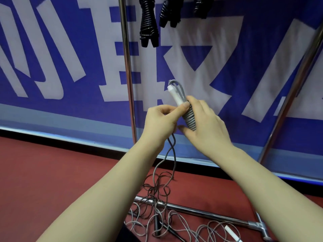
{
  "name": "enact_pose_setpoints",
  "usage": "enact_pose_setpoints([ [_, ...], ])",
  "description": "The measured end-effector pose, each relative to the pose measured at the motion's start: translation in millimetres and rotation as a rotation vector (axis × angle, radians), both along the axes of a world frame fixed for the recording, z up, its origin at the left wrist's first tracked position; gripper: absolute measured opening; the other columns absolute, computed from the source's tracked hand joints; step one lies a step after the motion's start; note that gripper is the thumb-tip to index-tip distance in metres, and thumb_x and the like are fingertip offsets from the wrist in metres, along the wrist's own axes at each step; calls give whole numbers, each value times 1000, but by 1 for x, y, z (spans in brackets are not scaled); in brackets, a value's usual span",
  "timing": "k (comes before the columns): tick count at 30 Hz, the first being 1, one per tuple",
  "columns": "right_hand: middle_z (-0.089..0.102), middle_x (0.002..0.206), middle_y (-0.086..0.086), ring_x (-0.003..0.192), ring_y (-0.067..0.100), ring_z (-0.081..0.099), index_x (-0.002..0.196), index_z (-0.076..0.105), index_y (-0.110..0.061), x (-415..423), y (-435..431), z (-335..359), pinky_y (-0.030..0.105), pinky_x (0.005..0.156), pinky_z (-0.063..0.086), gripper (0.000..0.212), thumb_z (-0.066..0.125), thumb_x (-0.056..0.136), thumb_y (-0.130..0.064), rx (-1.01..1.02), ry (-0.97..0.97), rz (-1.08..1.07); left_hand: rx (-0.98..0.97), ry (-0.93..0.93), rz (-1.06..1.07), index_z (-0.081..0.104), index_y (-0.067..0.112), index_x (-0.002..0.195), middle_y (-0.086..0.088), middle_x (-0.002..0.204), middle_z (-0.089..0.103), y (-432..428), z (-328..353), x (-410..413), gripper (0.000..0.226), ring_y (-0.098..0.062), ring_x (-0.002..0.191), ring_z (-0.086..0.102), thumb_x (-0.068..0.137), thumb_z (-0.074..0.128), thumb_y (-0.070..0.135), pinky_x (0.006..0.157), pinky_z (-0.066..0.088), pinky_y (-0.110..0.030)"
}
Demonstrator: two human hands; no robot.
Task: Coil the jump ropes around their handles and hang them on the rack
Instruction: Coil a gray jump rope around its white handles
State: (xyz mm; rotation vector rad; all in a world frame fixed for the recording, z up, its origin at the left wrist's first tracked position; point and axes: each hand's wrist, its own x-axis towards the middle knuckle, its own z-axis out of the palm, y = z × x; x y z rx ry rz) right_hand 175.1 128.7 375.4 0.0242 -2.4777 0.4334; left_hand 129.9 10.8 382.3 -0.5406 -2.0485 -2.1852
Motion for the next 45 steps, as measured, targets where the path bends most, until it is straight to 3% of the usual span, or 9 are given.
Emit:
enact_pose_setpoints([
  [6,54,123,0,113,27,50,149,32,-29,-2,-3,-2,33,74,31,68,57,87,-17,-122,68,-64,-25,33,-64,71,5,72,5,49,45,-2,3,1,27,-10,49,36,87,73,28,49,32,-19],
  [11,61,120,-8,106,27,56,137,49,-35,5,8,4,32,81,37,64,63,78,-16,-340,115,-21,-37,-25,-502,67,-2,102,0,66,55,-21,5,-5,20,-9,58,48,98,51,8,59,42,-17],
  [15,64,102,-13,92,22,59,127,56,-43,15,8,9,45,89,49,64,59,67,-20,-477,69,95,-115,-89,-733,66,6,116,-4,76,65,-38,5,-10,29,-14,70,57,92,52,14,72,48,-20],
  [19,68,92,-10,84,19,62,111,58,-56,7,18,11,45,79,56,65,60,58,-19,-634,54,191,-337,-30,-726,79,24,87,1,81,71,-42,0,-9,23,-24,115,62,89,57,26,85,51,-28],
  [23,59,72,-9,60,3,50,104,63,-33,6,22,16,22,55,46,64,62,62,14,-810,-15,333,-255,-62,-712,68,-1,95,-3,71,67,-41,0,-9,25,-15,88,71,86,58,21,83,54,-25],
  [28,50,62,8,58,22,43,88,72,-18,2,21,15,22,43,36,53,54,42,2,-1077,-126,408,-239,9,-591,63,3,95,-3,74,63,-45,5,-13,17,-10,55,47,98,51,15,54,38,-18],
  [34,60,87,21,53,24,56,100,55,-9,2,14,16,27,43,43,60,46,43,5,-1361,-200,506,-279,89,-328,67,17,107,5,53,34,-34,13,-11,16,-11,50,27,96,60,27,49,21,-23],
  [41,62,84,16,56,25,50,109,52,-3,8,6,15,25,43,38,71,46,39,-3,-1568,-359,728,-158,123,-432,76,32,75,11,46,41,-30,15,-2,25,-6,46,21,88,55,37,47,17,-21],
  [45,64,86,15,58,26,57,100,58,-2,12,4,19,29,48,50,57,50,44,-5,-1625,-419,784,-116,125,-454,71,23,83,6,43,45,-28,14,2,28,-7,46,20,99,48,22,52,13,-26],
])
